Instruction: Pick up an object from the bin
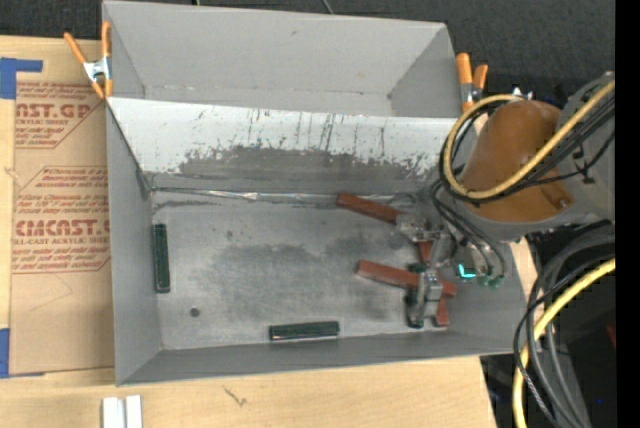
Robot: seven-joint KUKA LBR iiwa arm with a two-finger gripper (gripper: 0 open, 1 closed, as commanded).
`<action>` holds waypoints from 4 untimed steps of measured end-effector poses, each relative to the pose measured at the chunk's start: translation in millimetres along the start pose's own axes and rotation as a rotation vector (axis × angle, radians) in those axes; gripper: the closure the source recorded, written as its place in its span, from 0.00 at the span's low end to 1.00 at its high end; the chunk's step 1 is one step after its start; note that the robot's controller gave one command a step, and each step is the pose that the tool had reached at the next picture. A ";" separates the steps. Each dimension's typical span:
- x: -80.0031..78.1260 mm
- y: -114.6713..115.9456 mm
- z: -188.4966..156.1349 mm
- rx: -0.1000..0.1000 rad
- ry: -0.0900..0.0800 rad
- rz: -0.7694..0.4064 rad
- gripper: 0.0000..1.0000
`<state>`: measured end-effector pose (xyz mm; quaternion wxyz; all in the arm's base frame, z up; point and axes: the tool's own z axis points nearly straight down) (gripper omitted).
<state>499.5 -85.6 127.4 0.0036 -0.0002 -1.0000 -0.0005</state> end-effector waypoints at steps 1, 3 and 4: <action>-2.0 0.2 -3.5 0.001 -0.007 -0.001 0.00; -56.7 9.3 57.4 0.001 -0.009 -0.039 1.00; -51.6 5.5 30.2 0.001 -0.006 -0.069 1.00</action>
Offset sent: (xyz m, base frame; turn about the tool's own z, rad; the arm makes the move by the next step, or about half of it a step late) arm 0.0559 0.0085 -0.0574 -0.0385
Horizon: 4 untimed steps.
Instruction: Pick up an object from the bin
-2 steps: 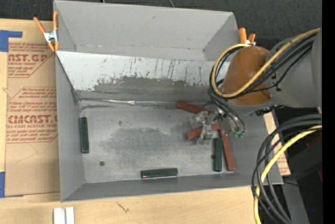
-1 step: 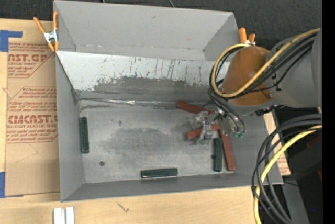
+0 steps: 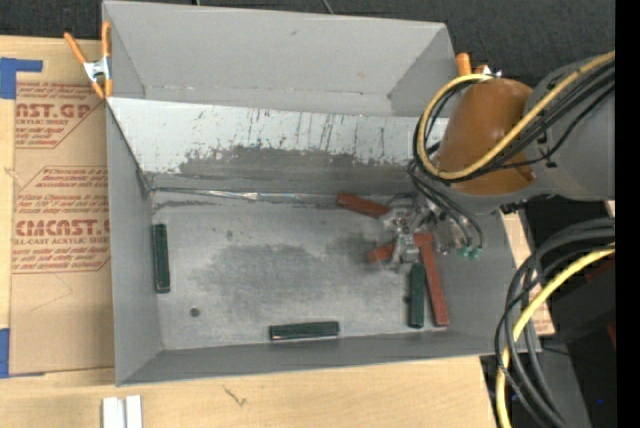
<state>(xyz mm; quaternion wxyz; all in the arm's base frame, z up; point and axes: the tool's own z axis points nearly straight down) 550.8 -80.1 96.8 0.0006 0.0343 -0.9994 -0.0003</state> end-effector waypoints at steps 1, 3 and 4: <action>3.9 -7.2 -4.3 0.002 -0.008 -0.016 1.00; 55.1 -44.6 17.4 0.002 -0.006 -0.526 1.00; 61.8 -48.1 20.1 0.001 -0.008 -0.549 1.00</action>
Offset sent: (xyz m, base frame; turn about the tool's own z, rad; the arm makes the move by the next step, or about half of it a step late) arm -0.0572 -0.0620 -0.0105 -0.3376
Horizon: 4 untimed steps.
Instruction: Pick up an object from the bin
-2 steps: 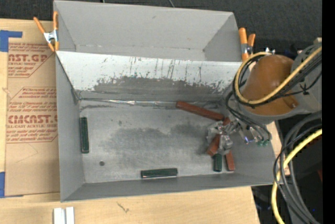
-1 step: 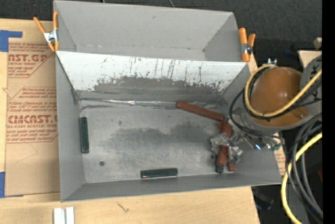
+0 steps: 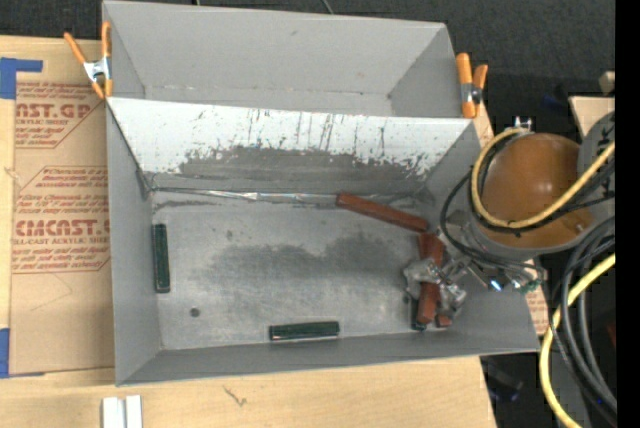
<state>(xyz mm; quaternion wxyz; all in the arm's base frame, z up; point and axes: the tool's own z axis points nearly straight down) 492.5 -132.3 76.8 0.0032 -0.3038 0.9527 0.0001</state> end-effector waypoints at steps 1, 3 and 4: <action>5.2 -19.6 -105.4 0.002 0.002 -0.123 1.00; -25.3 -30.1 -198.2 -0.002 0.002 -0.460 1.00; -25.1 -30.0 -198.0 -0.003 0.002 -0.460 1.00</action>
Offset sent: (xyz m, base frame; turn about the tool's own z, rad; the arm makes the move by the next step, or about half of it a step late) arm 0.0000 0.0000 0.0000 0.0000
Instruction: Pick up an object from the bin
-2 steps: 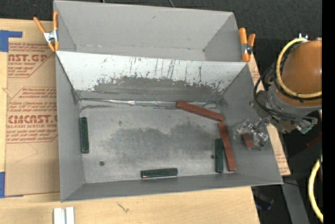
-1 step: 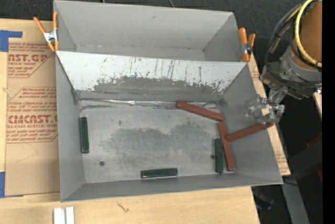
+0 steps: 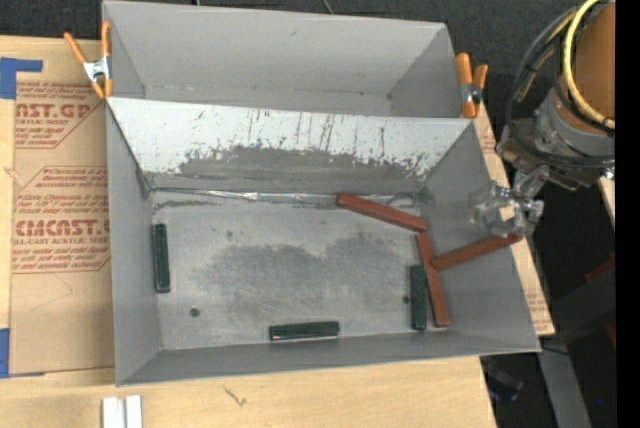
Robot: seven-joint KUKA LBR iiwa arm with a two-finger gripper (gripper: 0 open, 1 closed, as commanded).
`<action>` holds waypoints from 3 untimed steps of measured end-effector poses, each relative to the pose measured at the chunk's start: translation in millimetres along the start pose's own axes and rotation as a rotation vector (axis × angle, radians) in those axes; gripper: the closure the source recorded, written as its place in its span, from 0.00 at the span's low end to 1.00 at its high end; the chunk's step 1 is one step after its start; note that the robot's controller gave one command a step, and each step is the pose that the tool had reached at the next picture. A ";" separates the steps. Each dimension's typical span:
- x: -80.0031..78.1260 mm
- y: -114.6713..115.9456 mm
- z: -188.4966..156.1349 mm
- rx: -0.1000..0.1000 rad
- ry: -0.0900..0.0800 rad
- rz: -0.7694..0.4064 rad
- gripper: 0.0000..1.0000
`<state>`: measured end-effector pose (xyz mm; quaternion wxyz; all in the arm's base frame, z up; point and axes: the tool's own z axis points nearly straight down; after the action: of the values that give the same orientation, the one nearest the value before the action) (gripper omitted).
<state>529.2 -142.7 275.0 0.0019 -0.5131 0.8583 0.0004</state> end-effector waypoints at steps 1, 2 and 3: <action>-22.5 7.1 29.7 0.009 0.001 -0.124 1.00; -40.6 8.0 63.5 -0.003 0.000 -0.202 1.00; -13.6 21.8 119.7 -0.001 0.001 -0.138 0.00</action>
Offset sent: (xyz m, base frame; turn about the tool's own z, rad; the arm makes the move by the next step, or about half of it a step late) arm 0.0241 0.0475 -0.0851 0.0624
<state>516.8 -120.0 155.3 0.0011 -0.5709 0.8210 0.0003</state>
